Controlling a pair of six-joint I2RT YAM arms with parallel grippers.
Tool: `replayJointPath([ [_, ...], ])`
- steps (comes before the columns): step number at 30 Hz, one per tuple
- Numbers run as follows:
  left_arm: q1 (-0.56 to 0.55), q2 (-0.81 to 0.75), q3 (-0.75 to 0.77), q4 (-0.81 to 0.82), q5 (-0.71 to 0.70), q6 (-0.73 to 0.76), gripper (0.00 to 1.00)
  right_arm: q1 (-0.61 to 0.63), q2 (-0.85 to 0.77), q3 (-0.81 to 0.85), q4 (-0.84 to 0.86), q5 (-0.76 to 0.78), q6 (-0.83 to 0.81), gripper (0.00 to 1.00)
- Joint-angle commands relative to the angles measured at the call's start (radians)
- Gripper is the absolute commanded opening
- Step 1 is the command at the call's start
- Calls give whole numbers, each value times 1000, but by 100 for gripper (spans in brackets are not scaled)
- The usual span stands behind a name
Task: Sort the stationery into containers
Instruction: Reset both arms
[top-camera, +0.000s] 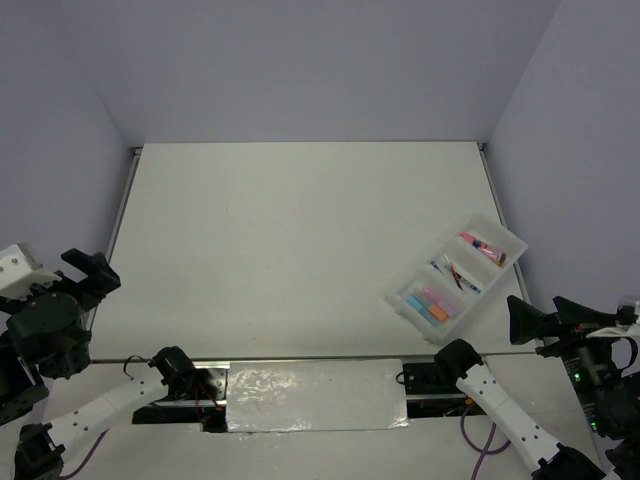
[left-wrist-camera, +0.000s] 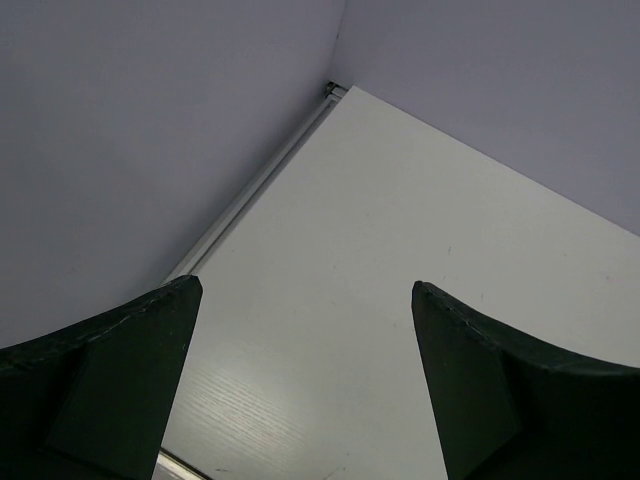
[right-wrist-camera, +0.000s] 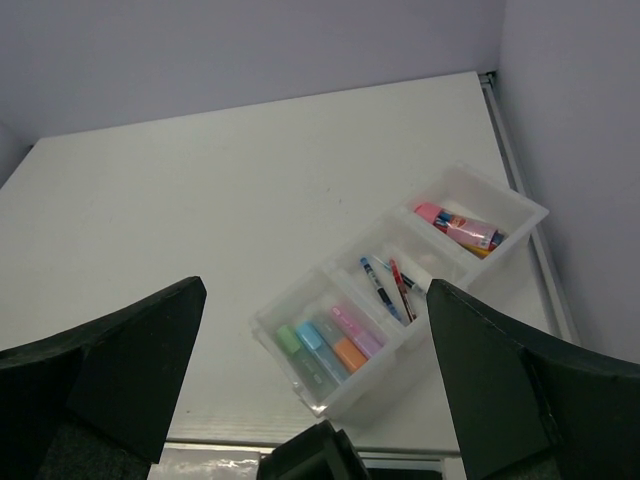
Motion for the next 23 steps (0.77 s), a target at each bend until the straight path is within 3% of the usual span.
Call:
replayJointPath([
  [1, -3, -15, -7, 27, -30, 56, 99, 8, -7, -10, 0, 12, 20, 100],
  [7, -3, -18, -21, 59, -10, 112, 99, 8, -9, -15, 13, -1, 25, 100],
  [12, -3, -57, -101, 188, 90, 233, 99, 8, -12, -33, 55, -37, 28, 100],
  [23, -3, -72, -133, 181, 99, 233, 99, 8, 10, -65, 69, -48, 49, 100],
])
